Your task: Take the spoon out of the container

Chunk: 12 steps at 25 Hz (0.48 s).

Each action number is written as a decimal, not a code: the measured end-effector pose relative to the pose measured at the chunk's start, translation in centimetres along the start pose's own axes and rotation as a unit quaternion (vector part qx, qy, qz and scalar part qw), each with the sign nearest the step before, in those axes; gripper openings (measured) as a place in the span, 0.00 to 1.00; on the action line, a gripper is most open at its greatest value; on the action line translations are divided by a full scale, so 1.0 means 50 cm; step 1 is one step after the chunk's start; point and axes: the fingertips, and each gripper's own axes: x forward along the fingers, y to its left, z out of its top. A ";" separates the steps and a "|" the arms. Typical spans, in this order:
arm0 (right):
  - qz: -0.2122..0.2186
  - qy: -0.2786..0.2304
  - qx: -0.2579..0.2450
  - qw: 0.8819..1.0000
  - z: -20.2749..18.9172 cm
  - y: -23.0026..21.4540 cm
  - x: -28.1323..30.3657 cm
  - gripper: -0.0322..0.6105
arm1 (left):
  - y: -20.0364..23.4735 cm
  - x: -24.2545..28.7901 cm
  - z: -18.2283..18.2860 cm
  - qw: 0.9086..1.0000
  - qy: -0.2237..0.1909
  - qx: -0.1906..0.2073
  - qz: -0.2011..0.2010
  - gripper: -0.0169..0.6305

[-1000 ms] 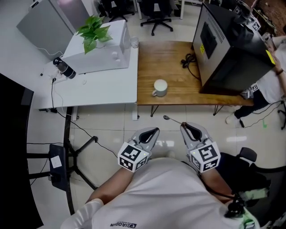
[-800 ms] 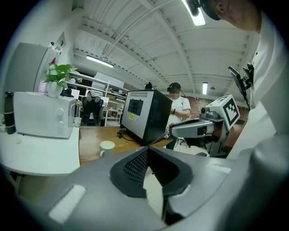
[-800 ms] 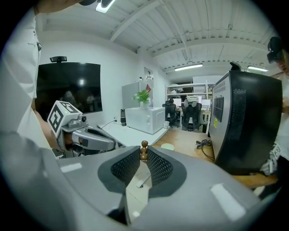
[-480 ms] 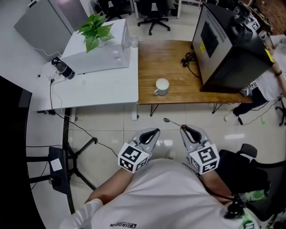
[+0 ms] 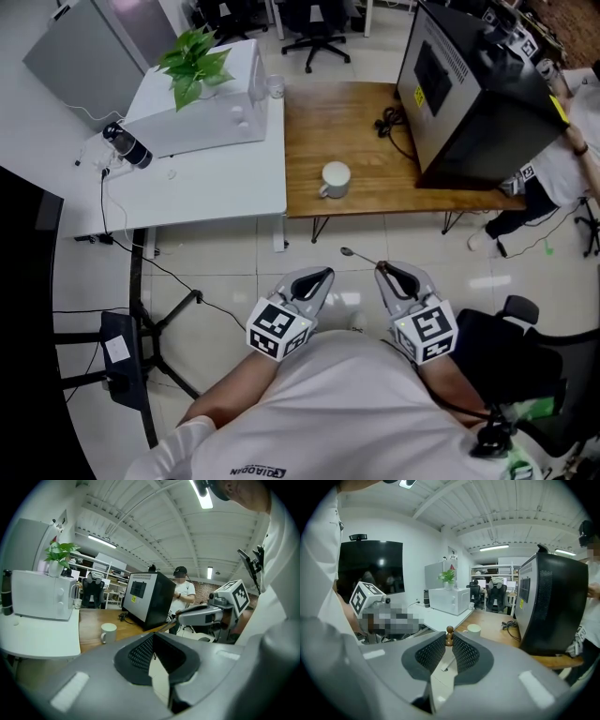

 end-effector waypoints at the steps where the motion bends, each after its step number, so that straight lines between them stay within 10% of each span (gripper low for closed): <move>1: -0.001 0.000 0.000 1.000 0.001 0.000 0.000 0.13 | 0.000 0.000 0.000 1.000 -0.001 0.000 0.000 0.03; 12: 0.002 0.006 -0.009 1.000 0.003 0.000 0.008 0.13 | 0.008 0.006 0.005 1.000 -0.005 -0.003 0.000 0.03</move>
